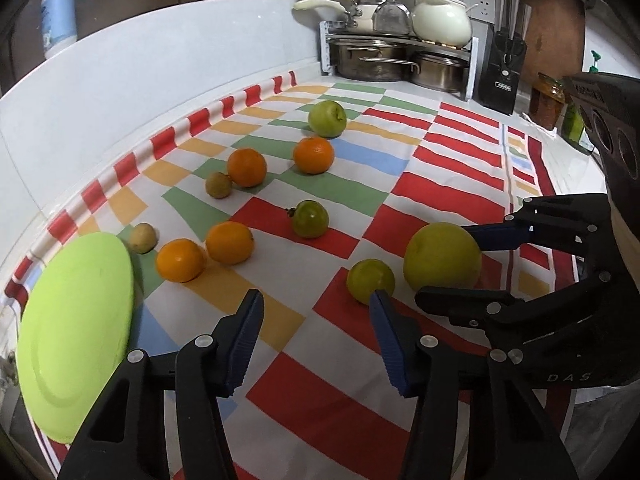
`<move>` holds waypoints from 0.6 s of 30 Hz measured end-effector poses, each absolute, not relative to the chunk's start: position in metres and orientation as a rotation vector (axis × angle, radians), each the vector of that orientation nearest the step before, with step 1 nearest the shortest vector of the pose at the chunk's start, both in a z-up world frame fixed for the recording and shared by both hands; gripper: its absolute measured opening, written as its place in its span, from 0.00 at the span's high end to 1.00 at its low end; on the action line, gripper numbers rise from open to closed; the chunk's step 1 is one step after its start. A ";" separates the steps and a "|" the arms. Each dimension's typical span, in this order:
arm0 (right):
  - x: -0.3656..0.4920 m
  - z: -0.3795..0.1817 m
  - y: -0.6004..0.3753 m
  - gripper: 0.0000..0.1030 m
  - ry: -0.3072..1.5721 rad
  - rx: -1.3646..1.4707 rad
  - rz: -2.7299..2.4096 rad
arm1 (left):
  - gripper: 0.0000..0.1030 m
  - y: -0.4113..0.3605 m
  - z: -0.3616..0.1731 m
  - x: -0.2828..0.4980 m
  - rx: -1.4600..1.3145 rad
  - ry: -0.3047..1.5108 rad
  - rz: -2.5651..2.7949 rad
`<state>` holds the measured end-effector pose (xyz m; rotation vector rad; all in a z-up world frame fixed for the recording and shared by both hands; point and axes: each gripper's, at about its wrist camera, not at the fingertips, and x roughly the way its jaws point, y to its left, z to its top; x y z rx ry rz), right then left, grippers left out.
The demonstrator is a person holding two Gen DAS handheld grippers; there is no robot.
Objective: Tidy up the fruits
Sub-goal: 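Grasp the small green citrus with the left tool while the right grasps the large yellow fruit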
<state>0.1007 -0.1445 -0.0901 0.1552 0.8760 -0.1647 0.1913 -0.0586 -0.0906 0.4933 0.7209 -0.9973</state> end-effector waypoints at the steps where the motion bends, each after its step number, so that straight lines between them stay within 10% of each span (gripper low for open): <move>1: 0.100 -0.090 -0.145 0.50 0.875 0.160 -0.167 | 0.48 -0.060 -0.091 0.192 0.491 0.725 -1.003; 10: 0.089 -0.089 -0.162 0.50 0.873 0.195 -0.241 | 0.49 -0.082 -0.096 0.192 0.466 0.765 -1.054; 18: 0.088 -0.088 -0.170 0.50 0.863 0.213 -0.259 | 0.71 -0.089 -0.105 0.193 0.429 0.837 -1.054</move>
